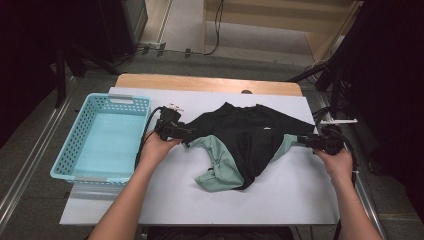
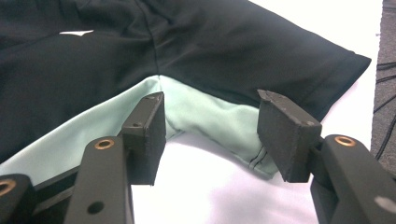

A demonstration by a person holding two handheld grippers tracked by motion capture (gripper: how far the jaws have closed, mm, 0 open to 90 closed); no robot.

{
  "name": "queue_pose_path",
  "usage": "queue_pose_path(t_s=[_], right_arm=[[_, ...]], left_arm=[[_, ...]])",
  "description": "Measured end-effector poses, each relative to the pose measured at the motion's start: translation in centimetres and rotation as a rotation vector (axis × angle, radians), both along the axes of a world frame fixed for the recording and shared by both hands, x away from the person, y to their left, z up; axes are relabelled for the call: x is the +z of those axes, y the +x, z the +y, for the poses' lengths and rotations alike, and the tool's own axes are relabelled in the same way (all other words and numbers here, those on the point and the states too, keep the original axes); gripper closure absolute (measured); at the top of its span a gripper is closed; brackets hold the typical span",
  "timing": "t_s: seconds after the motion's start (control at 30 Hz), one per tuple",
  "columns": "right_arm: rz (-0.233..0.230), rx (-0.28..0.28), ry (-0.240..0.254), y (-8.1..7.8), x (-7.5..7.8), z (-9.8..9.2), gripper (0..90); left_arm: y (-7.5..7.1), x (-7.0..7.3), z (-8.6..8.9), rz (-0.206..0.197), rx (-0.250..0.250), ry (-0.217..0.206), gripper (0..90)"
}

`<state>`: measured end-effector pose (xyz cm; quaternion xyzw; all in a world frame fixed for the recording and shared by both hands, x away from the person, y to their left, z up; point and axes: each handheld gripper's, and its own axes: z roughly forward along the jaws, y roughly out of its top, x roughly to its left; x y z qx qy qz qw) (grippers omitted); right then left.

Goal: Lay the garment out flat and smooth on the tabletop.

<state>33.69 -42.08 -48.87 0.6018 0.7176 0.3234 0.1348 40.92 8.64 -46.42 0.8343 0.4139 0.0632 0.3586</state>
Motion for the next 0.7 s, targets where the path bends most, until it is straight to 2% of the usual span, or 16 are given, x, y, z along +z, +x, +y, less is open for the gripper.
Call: queue_pose_path(t_s=[0.1, 0.2, 0.33, 0.43, 0.47, 0.57, 0.63, 0.7], right_arm=[[-0.002, 0.007, -0.001, -0.3, 0.0, 0.1, 40.5], [-0.003, 0.014, -0.005, -0.6, 0.0, 0.2, 40.5], [-0.003, 0.018, -0.002, -0.9, 0.1, 0.3, 40.4], [-0.004, 0.017, -0.006, -0.9, 0.0, 0.2, 40.4], [-0.003, 0.017, -0.006, -0.9, -0.1, 0.2, 40.4], [-0.004, 0.017, -0.006, -1.0, -0.1, 0.1, 40.4], [-0.001, 0.016, -0.008, -1.0, -0.1, 0.2, 40.4], [-0.003, 0.020, -0.007, -0.9, -0.1, 0.3, 40.4]], left_arm=[[0.7, -0.7, -0.1, -0.011, 0.007, 0.026, 39.4], [1.6, -1.5, 0.0, -0.005, 0.037, 0.038, 40.5], [2.5, -2.3, 0.1, -0.026, 0.073, 0.060, 41.7], [2.8, -3.0, 0.0, -0.014, 0.070, 0.091, 43.0], [2.8, -3.2, 0.0, -0.024, 0.065, 0.099, 43.6], [2.8, -3.2, 0.1, -0.043, 0.079, 0.122, 53.3], [2.4, -3.4, -0.1, -0.081, 0.075, 0.156, 63.3], [2.1, -3.3, -0.4, -0.054, 0.063, 0.145, 76.6]])
